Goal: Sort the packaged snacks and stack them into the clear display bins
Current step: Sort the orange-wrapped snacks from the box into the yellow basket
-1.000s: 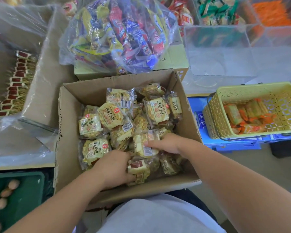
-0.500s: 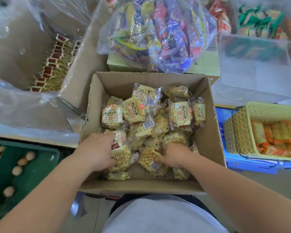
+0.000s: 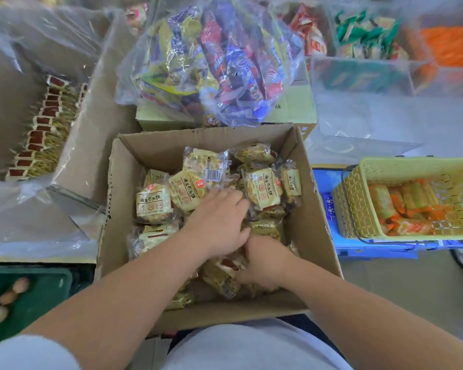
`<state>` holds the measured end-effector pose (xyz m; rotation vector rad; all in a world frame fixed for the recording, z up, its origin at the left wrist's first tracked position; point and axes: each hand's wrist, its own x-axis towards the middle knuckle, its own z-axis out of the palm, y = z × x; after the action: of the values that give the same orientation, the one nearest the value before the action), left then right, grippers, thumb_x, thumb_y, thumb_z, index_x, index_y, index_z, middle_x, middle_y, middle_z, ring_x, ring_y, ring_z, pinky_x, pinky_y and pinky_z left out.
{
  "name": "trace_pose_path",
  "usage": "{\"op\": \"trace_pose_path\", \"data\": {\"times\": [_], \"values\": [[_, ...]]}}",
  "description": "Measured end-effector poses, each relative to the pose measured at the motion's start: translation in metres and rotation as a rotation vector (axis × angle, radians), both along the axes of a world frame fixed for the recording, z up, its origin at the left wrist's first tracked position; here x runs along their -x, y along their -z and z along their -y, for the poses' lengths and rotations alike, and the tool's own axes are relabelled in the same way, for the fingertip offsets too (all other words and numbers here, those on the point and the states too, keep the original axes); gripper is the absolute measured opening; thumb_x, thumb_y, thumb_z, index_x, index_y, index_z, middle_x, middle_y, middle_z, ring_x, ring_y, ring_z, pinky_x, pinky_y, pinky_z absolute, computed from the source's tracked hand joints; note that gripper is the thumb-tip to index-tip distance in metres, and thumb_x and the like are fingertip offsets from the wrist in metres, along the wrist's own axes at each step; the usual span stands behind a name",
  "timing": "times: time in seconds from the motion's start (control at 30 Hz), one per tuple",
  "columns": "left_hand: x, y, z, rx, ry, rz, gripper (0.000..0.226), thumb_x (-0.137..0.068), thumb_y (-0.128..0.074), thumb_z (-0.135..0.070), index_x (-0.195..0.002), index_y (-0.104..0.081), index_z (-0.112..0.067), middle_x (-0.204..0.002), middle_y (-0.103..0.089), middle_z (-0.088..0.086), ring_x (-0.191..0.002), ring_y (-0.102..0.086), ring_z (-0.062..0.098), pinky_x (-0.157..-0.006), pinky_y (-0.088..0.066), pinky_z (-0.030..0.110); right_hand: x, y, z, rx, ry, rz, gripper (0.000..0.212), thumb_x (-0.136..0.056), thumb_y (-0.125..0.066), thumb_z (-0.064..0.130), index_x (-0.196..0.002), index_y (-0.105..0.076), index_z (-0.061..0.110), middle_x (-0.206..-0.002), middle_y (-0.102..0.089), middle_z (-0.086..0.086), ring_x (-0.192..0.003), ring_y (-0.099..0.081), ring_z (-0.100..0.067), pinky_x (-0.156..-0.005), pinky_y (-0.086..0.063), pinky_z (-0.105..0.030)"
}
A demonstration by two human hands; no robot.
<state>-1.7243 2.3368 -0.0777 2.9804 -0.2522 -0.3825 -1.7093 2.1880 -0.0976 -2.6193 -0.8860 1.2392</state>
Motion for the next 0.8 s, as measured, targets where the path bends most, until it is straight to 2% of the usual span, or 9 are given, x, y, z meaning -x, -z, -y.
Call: {"op": "trace_pose_path", "data": {"times": [0.13, 0.23, 0.37, 0.43, 0.53, 0.6, 0.67, 0.73, 0.8], "values": [[-0.025, 0.021, -0.013, -0.327, 0.058, -0.087, 0.09, -0.085, -0.051, -0.07, -0.153, -0.037, -0.013, -0.152, -0.046, 0.01, -0.131, -0.046, 0.028, -0.109, -0.032, 0.049, -0.014, -0.017, 0.029, -0.005, -0.068, 0.097, 0.039, -0.081, -0.074, 0.04, -0.108, -0.046, 0.032, -0.091, -0.057, 0.008, -0.086, -0.056, -0.02, -0.072, -0.051, -0.036], [-0.033, 0.025, -0.027, -0.442, 0.124, -0.136, 0.102, -0.081, -0.041, -0.084, -0.159, -0.028, -0.019, -0.163, -0.034, 0.006, -0.131, -0.045, 0.029, -0.104, -0.034, 0.049, -0.027, -0.024, 0.04, 0.058, -0.159, 0.187, 0.036, -0.084, -0.071, 0.04, -0.115, -0.054, 0.035, -0.103, -0.059, 0.004, -0.101, -0.052, -0.022, -0.084, -0.049, -0.04], [-0.031, 0.023, -0.042, -0.563, 0.175, -0.19, 0.122, -0.062, -0.034, -0.101, -0.154, -0.039, -0.021, -0.146, -0.045, 0.002, -0.122, -0.044, 0.03, -0.097, -0.031, 0.051, -0.036, -0.017, 0.021, -0.259, -0.006, 0.21, 0.054, -0.088, -0.064, 0.047, -0.136, -0.055, 0.024, -0.125, -0.054, 0.002, -0.12, -0.051, -0.02, -0.097, -0.05, -0.036], [-0.025, 0.022, -0.052, -0.6, 0.179, -0.184, 0.113, -0.063, -0.04, -0.098, -0.148, -0.046, -0.023, -0.136, -0.047, 0.001, -0.117, -0.042, 0.029, -0.092, -0.029, 0.051, -0.038, -0.007, 0.004, -0.338, 0.031, 0.191, 0.07, -0.091, -0.062, 0.048, -0.151, -0.041, 0.019, -0.149, -0.045, -0.001, -0.137, -0.042, -0.021, -0.112, -0.042, -0.038], [-0.021, 0.018, -0.064, -0.58, 0.115, -0.18, 0.088, -0.076, -0.047, -0.084, -0.138, -0.055, -0.022, -0.13, -0.051, 0.002, -0.116, -0.043, 0.031, -0.091, -0.029, 0.053, -0.038, 0.013, -0.017, -0.18, -0.083, 0.181, 0.092, -0.091, -0.062, 0.052, -0.161, -0.017, 0.014, -0.167, -0.019, -0.006, -0.152, -0.021, -0.026, -0.122, -0.028, -0.042], [-0.02, 0.015, -0.067, -0.551, 0.067, -0.196, 0.085, -0.077, -0.047, -0.082, -0.134, -0.058, -0.02, -0.127, -0.054, 0.002, -0.116, -0.044, 0.031, -0.094, -0.031, 0.055, -0.04, 0.024, -0.026, -0.077, -0.1, 0.224, 0.102, -0.088, -0.062, 0.061, -0.161, -0.011, 0.011, -0.166, -0.019, -0.009, -0.151, -0.022, -0.029, -0.122, -0.028, -0.045], [-0.02, 0.013, -0.068, -0.513, 0.037, -0.213, 0.09, -0.07, -0.046, -0.083, -0.134, -0.056, -0.021, -0.126, -0.056, 0.001, -0.117, -0.044, 0.031, -0.096, -0.032, 0.054, -0.045, 0.027, -0.033, -0.053, -0.071, 0.259, 0.106, -0.08, -0.063, 0.072, -0.157, -0.022, 0.011, -0.158, -0.034, -0.009, -0.146, -0.03, -0.03, -0.119, -0.03, -0.045], [-0.022, 0.009, -0.069, -0.408, -0.007, -0.211, 0.1, -0.06, -0.041, -0.088, -0.135, -0.049, -0.022, -0.124, -0.058, 0.001, -0.117, -0.046, 0.03, -0.097, -0.034, 0.052, -0.049, 0.024, -0.036, -0.086, -0.054, 0.235, 0.098, -0.073, -0.063, 0.079, -0.145, -0.036, 0.018, -0.143, -0.051, -0.006, -0.139, -0.037, -0.031, -0.116, -0.032, -0.048], [-0.027, 0.006, -0.069, -0.232, 0.015, -0.117, 0.099, -0.063, -0.035, -0.088, -0.136, -0.047, -0.022, -0.127, -0.059, 0.002, -0.119, -0.047, 0.029, -0.1, -0.037, 0.05, -0.05, 0.02, -0.032, -0.112, -0.112, 0.163, 0.089, -0.074, -0.065, 0.076, -0.139, -0.037, 0.023, -0.135, -0.058, -0.004, -0.137, -0.035, -0.034, -0.113, -0.029, -0.05]]}}
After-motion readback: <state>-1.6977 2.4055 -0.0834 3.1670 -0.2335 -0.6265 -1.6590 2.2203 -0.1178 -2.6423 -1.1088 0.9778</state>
